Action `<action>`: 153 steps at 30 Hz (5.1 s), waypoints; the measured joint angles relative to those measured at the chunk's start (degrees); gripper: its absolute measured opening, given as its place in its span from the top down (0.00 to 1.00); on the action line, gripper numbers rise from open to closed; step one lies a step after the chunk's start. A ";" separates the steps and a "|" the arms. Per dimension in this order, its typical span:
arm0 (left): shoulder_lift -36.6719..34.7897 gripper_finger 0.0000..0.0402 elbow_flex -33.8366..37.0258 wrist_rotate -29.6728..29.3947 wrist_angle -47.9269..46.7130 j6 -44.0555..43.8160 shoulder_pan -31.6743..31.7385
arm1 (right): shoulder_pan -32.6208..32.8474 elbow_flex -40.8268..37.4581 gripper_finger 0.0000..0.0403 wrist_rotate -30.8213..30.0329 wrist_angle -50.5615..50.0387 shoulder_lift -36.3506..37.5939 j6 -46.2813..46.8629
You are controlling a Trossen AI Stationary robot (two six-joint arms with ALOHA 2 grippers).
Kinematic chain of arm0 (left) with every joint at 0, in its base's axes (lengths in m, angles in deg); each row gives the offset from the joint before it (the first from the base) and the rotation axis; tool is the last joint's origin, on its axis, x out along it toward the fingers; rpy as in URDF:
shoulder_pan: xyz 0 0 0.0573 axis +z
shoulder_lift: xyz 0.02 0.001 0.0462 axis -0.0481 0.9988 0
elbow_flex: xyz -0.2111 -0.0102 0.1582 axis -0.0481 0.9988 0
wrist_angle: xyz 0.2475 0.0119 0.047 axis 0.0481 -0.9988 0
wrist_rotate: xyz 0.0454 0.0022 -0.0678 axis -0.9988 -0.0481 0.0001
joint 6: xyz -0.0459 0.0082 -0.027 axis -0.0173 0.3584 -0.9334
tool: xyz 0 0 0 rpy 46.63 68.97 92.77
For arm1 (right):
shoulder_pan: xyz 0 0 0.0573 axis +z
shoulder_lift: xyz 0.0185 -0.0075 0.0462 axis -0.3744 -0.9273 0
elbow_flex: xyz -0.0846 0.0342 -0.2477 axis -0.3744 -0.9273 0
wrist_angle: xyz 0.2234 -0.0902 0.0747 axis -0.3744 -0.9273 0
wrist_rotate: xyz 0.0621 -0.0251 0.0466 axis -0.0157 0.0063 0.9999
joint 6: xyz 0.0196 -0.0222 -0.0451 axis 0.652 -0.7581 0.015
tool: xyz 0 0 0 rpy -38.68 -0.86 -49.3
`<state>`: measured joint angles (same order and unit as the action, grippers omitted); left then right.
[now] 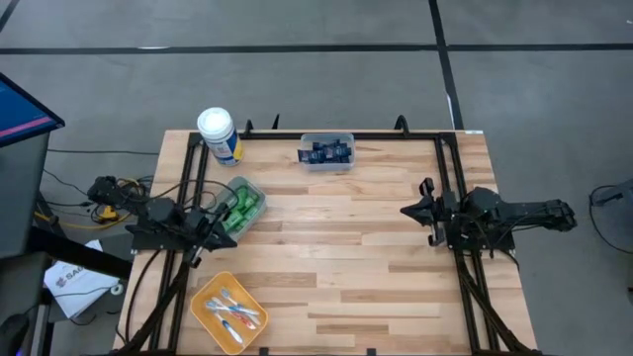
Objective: Pick & Place Travel size toiletries
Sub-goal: Return to Home Position
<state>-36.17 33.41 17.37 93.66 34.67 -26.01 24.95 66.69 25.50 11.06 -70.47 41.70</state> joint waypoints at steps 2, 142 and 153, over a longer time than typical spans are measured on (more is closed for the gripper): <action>0.08 0.99 0.00 3.10 -0.02 1.16 1.84 | -0.33 -0.02 1.00 0.32 -0.93 0.02 -1.32; 0.25 0.97 0.04 14.43 1.39 2.41 25.86 | -5.75 -0.07 1.00 4.83 -7.35 -0.02 -4.07; 0.25 0.97 0.04 14.43 1.47 2.41 25.86 | -5.75 -0.08 1.00 4.84 -7.35 -0.02 -4.06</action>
<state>-35.92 33.45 31.79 95.13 37.08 -0.14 19.20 66.61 30.34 3.71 -70.50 37.63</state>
